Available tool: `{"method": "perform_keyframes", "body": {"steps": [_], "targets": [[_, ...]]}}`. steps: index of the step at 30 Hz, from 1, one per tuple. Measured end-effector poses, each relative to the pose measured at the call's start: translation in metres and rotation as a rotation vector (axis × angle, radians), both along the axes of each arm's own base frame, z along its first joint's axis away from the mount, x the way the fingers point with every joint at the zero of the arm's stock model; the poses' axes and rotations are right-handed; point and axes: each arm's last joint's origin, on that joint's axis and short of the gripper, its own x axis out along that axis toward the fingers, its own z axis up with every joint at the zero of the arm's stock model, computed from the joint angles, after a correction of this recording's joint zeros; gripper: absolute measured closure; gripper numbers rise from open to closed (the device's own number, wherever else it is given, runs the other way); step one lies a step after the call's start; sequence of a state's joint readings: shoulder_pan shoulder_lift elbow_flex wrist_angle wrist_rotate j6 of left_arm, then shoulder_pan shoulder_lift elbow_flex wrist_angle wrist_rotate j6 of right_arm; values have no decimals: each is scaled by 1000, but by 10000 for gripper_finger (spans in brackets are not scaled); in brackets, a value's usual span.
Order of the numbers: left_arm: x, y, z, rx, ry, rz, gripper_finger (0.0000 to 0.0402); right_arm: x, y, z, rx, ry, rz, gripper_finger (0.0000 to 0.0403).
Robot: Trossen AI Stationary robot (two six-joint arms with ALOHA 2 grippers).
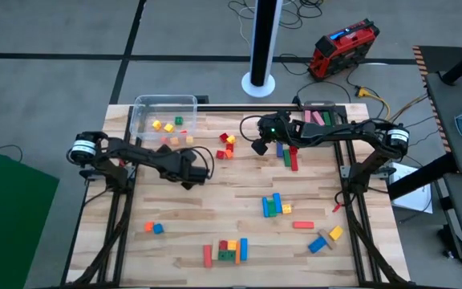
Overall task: Sort blocks by size
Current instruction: Put the yellow square wooden block into the transparent bin
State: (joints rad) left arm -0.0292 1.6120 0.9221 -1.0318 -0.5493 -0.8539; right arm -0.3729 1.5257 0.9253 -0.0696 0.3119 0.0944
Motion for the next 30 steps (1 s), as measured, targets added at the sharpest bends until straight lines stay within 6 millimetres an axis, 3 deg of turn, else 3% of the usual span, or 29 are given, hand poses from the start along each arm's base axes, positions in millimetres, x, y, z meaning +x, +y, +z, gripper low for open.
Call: {"method": "perform_keyframes", "body": {"steps": [7,11,16,30], "targets": [[-10,0,19,-41,-52,-36,248,0,0,0,2,-2,-1,390],[-10,0,21,-49,-69,-77,220,0,0,0,6,-6,-6,390],[-5,5,11,-99,-101,-119,219,0,0,0,10,-7,-2,390],[-15,25,-19,-163,-141,-94,243,0,0,-1,11,-4,-2,390]]}}
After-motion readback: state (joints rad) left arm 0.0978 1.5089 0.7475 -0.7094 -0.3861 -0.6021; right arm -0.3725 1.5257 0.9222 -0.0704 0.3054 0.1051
